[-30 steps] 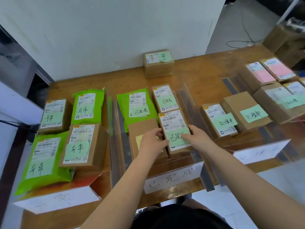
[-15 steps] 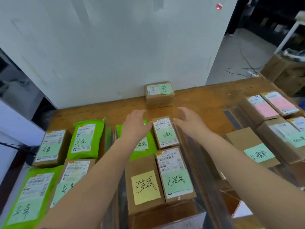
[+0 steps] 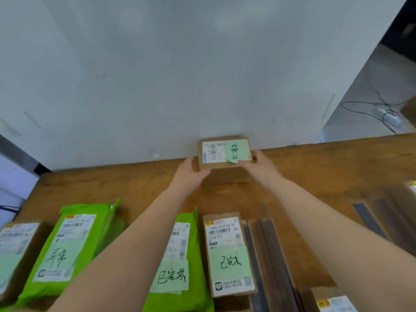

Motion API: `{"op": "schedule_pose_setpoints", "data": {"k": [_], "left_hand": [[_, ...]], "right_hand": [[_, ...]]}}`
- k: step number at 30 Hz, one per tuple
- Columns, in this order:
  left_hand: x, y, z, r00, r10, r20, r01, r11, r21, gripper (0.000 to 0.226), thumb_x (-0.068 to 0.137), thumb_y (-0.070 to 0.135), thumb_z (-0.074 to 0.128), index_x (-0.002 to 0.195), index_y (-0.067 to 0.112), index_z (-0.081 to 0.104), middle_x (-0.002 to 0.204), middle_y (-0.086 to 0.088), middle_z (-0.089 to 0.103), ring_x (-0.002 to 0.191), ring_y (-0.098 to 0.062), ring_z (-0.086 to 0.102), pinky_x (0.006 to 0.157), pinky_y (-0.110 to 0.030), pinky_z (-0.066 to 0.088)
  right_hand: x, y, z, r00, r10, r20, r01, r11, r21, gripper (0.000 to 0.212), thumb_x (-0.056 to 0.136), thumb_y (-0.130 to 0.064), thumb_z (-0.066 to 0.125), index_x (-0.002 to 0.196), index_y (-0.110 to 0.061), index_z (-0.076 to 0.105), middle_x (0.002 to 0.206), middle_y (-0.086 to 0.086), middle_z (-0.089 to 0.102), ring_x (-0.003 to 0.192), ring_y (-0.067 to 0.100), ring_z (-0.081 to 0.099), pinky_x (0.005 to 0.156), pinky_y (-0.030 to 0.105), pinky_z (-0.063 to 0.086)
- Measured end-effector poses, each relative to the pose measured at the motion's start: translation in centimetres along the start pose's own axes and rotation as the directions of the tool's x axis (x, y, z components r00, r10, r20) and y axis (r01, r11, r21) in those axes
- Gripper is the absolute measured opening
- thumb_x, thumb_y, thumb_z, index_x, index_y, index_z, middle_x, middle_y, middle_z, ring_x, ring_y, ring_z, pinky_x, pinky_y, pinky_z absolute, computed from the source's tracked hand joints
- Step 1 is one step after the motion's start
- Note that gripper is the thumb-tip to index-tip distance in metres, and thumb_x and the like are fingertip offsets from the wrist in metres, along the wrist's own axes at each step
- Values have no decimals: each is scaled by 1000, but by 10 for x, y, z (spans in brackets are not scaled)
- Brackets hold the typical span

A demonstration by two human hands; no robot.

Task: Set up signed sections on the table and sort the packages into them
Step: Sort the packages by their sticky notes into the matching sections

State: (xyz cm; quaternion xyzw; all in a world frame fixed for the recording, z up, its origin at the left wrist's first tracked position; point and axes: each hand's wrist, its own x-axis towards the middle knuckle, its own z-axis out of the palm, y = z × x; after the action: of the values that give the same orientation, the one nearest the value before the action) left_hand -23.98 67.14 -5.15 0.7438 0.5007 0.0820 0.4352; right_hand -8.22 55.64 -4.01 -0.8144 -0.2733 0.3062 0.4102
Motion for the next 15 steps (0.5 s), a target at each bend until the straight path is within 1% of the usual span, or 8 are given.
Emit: {"op": "schedule_pose_setpoints", "data": {"k": [3,5,7,8,11,13,14,15], "left_hand": [[21,-1,14,999,-52,3,52,992,-113,74,84,43,60,145,16,26,148,-7,37,132,-26,37,104,-39,34],[25,0,19,999,-46,1,46,981,-190,66,85,42,60,141,17,35,142,-5,45,120,-19,46,95,-32,37],[21,3,20,1000,-14,-28,7,968,-251,56,85,40,60,135,20,43,135,-1,52,104,-10,46,87,-27,37],[16,6,18,999,0,-45,-13,960,-279,55,85,39,60,134,22,44,133,1,53,102,-8,45,85,-25,37],[-9,18,2,993,55,-106,-88,936,-341,59,85,35,63,138,27,39,133,7,52,106,-6,45,86,-24,38],[-31,27,-15,982,117,-149,-166,913,-372,65,83,32,66,141,29,35,138,7,48,117,-9,46,94,-28,40],[-43,32,-24,970,168,-174,-221,910,-351,67,82,32,67,141,31,34,139,8,47,120,-9,45,97,-29,41],[-58,35,-33,953,226,-201,-281,909,-309,68,81,32,68,140,33,34,138,10,45,120,-7,44,96,-27,40]], "right_hand": [[24,9,6,999,29,31,-31,997,66,52,87,-28,61,134,-16,42,133,2,54,107,16,51,81,22,35],[31,13,9,998,36,54,-43,989,140,49,87,-29,61,132,-17,45,131,0,55,102,12,49,81,23,36],[31,11,10,998,43,50,-52,976,209,46,87,-29,60,130,-18,48,130,0,57,102,12,51,80,24,37],[27,8,10,998,43,38,-50,970,238,45,87,-29,61,130,-18,48,129,0,57,102,11,51,78,23,38],[7,-5,3,1000,-2,-31,10,959,284,45,88,-27,60,130,-17,46,128,-1,56,99,10,51,67,16,40],[-13,-16,-4,997,-42,-59,58,948,312,47,89,-27,60,132,-20,43,126,-3,56,99,8,53,65,13,43],[-26,-22,-8,996,-60,-65,79,940,333,48,89,-27,60,133,-23,42,124,-4,56,97,7,55,64,14,47],[-41,-28,-12,994,-80,-73,101,930,353,48,89,-28,60,133,-25,42,121,-6,57,95,5,56,61,15,49]]}}
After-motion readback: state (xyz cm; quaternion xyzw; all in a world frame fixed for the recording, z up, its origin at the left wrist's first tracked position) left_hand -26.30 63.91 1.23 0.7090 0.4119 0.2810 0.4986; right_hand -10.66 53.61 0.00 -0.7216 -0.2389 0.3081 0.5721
